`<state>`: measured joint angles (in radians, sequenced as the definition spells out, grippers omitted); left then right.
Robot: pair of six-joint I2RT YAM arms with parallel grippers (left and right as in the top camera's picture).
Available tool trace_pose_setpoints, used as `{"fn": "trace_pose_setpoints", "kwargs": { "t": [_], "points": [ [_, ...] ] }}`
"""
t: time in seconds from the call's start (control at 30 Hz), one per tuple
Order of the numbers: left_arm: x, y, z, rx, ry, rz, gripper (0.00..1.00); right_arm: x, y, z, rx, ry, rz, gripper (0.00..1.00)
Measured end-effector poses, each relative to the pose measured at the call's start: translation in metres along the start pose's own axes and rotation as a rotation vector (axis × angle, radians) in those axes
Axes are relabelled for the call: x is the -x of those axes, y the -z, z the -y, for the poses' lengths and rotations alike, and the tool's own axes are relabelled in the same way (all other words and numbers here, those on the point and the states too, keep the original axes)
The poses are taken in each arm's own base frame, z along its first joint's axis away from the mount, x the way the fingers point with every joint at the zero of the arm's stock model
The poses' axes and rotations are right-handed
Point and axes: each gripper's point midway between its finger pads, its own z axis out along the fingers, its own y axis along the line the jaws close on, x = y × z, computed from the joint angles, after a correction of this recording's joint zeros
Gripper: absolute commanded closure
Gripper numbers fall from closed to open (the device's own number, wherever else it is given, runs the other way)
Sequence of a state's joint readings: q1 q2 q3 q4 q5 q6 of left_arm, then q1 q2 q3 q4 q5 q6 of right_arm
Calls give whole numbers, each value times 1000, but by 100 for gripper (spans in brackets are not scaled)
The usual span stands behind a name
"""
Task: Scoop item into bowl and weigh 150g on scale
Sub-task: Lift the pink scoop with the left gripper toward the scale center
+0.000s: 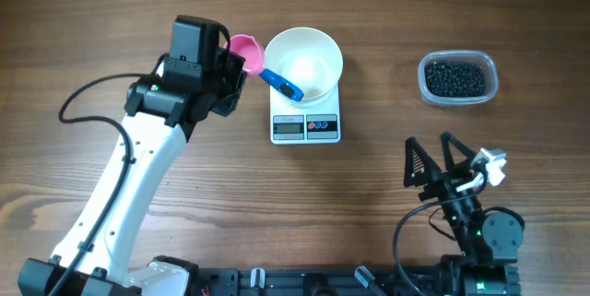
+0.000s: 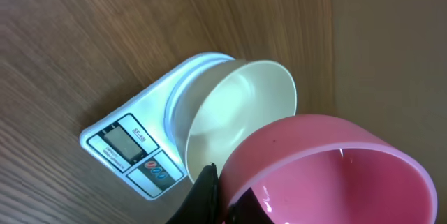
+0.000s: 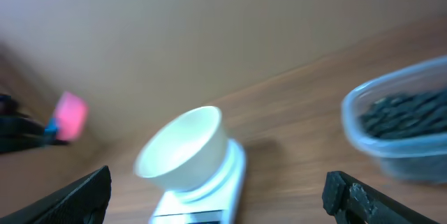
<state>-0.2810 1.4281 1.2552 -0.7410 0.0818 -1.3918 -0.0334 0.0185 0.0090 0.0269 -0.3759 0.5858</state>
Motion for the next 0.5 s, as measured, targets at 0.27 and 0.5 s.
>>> {"fn": "trace_pose_setpoints", "kwargs": {
  "t": [0.27, 0.5],
  "points": [
    [-1, 0, -13, 55, 106, 16, 96, 36, -1, -62, 175, -118, -97, 0],
    [-2, 2, -30, 123, 117, 18, 96, 56, -34, -84, 88, -332, -428, 0]
  ]
}}
